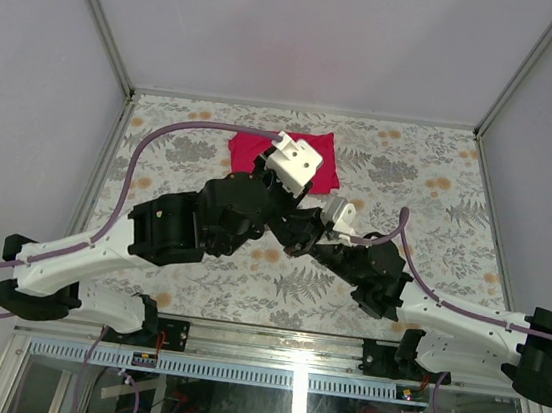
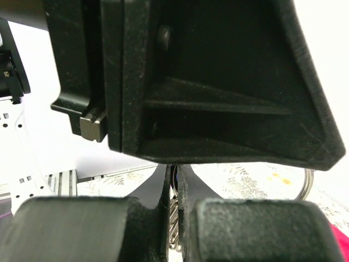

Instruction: Put the keys on the keyring

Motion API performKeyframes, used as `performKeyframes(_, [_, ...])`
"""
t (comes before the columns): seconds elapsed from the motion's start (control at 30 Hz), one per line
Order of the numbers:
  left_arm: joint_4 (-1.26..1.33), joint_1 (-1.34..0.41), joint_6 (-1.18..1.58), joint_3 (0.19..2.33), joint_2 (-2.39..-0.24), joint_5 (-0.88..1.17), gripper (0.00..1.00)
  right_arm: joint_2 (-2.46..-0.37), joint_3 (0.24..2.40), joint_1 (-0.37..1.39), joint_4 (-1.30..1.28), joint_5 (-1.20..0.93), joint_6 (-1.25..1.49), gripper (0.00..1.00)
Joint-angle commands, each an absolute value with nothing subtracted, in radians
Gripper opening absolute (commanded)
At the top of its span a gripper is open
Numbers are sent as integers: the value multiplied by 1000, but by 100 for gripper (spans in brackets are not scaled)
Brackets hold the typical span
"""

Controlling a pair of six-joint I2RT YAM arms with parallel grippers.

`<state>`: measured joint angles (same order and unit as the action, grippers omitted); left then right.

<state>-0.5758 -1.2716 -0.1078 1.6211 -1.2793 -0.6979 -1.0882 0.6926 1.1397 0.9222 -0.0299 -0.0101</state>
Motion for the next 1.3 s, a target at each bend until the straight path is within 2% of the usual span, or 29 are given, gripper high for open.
performKeyframes(0.0, [-523, -1269, -98, 1654, -1279, -704, 39, -1048, 734, 1141, 970, -42, 21, 0])
performKeyframes(0.23, [-498, -1268, -105, 1638, -1250, -677, 47, -1022, 730, 1142, 933, 26, 70, 0])
performKeyframes(0.4, [-380, -1269, -115, 1535, -1129, -621, 52, -996, 748, 1142, 831, 119, 101, 0])
performKeyframes(0.6, [-316, -1267, -69, 1417, -997, -599, 53, -986, 730, 1142, 830, 97, 53, 0])
performKeyframes(0.83, [-344, -1268, 23, 1363, -972, -516, 56, -990, 730, 1141, 852, 49, -27, 0])
performKeyframes(1.1, [-376, -1266, 103, 1343, -1024, -495, 55, -979, 718, 1142, 869, 18, -67, 0])
performKeyframes(1.27, [-422, -1267, 124, 1364, -1071, -521, 45, -970, 715, 1141, 872, 8, -70, 0])
